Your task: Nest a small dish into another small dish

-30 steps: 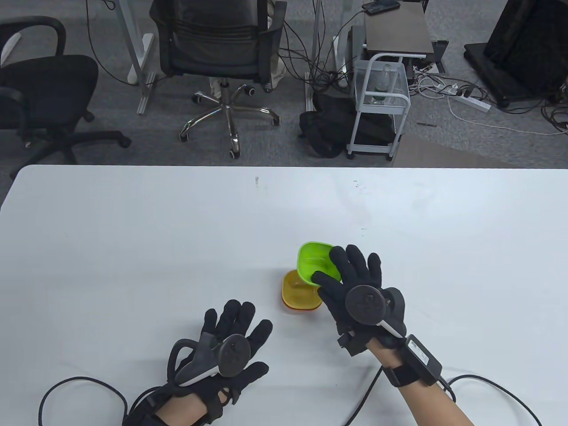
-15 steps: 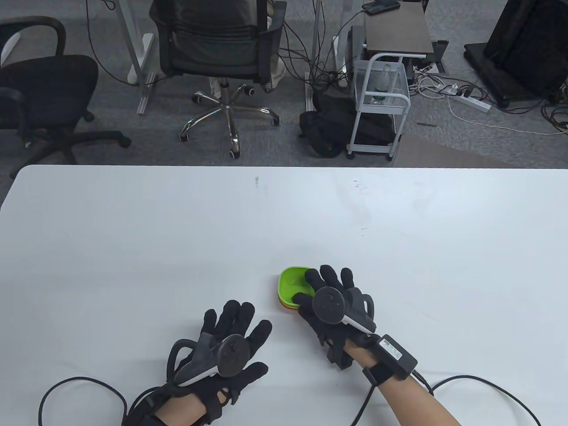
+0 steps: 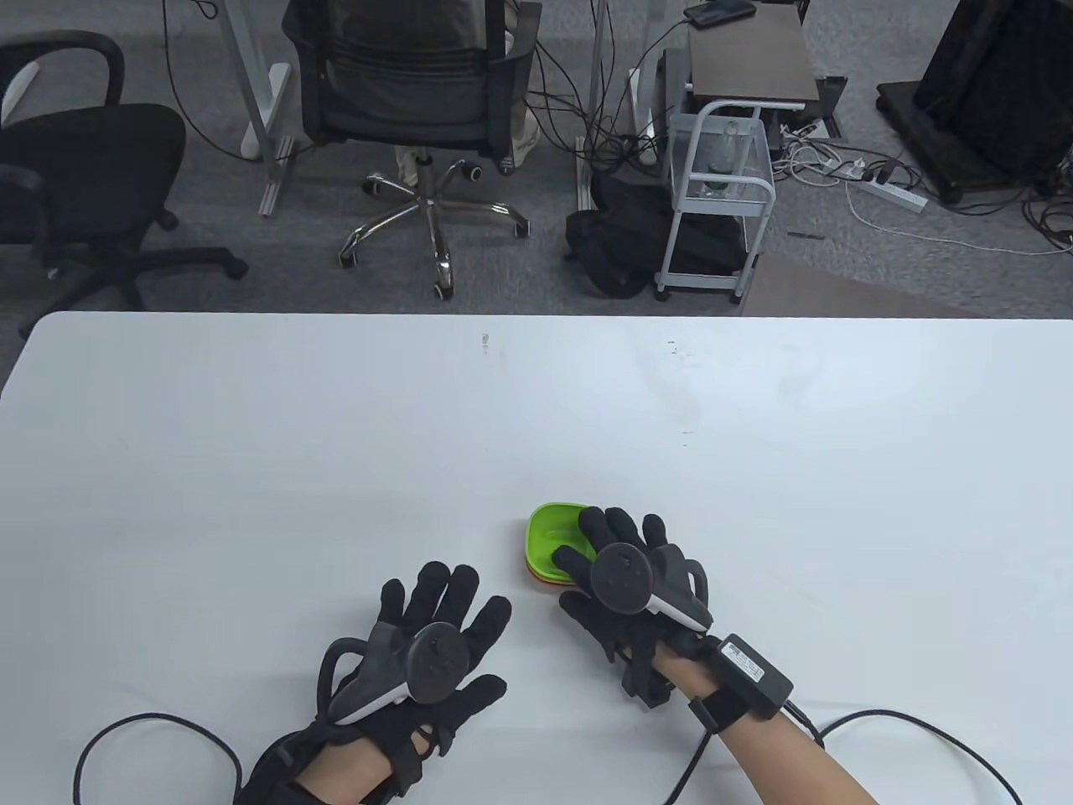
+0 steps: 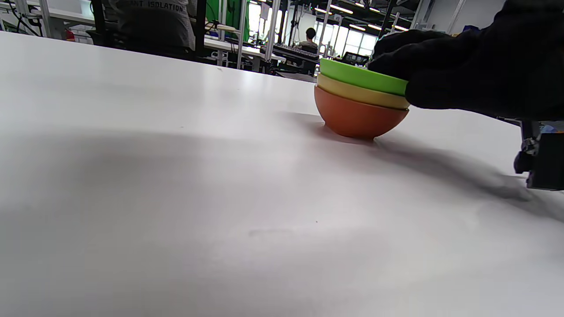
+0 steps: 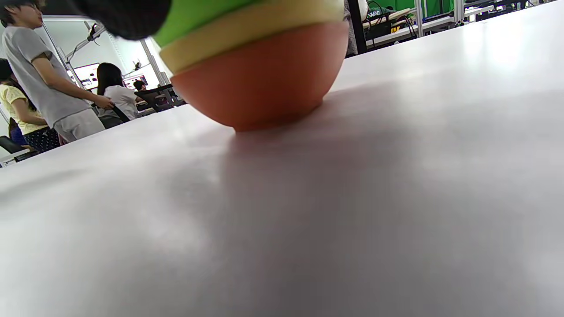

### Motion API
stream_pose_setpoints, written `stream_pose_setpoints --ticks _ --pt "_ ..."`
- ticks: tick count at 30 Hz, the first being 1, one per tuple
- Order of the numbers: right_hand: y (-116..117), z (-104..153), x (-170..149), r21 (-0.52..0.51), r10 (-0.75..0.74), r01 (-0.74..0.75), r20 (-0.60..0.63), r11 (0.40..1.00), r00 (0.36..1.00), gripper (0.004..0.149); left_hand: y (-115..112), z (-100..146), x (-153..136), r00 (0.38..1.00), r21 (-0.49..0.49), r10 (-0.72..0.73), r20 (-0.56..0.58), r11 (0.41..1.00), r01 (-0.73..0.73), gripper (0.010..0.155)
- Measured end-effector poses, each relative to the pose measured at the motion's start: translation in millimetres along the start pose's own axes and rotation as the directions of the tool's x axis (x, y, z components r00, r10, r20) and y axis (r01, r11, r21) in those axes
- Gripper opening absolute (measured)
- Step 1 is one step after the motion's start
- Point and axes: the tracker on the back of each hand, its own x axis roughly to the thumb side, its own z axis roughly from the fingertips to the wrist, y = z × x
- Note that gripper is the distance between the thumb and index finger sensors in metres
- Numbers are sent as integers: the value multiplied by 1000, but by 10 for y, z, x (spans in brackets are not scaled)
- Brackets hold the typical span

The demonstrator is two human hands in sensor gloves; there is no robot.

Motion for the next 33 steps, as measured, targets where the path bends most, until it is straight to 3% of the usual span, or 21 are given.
stream_pose_setpoints --ticks 7,16,20,24,26,29,33 --pt "-293 176 34 -64 43 -42 13 997 999 62 -12 -76 -17 1000 30 -6 0 1000 6 78" --pt "-689 651 -111 -146 13 -13 3 989 1000 69 15 -81 -44 1000 80 9 3 997 -9 78" --pt "-673 903 -200 -178 -3 4 9 984 1000 70 20 -82 -58 1000 98 9 5 995 -9 79" --pt "-454 1120 -326 -245 30 -28 5 969 1000 73 3 -88 -68 1000 82 14 5 997 -15 80" --pt "-441 1137 -310 -163 42 -42 -8 986 999 74 -5 -92 -62 1000 76 16 5 997 -16 80" --pt "-485 1207 -278 -234 39 -32 24 972 999 73 -6 -101 -46 1000 91 -1 12 996 0 80" --pt "-492 1218 -307 -217 5 1 28 976 1000 73 0 -104 -39 1000 97 -3 11 995 2 81"
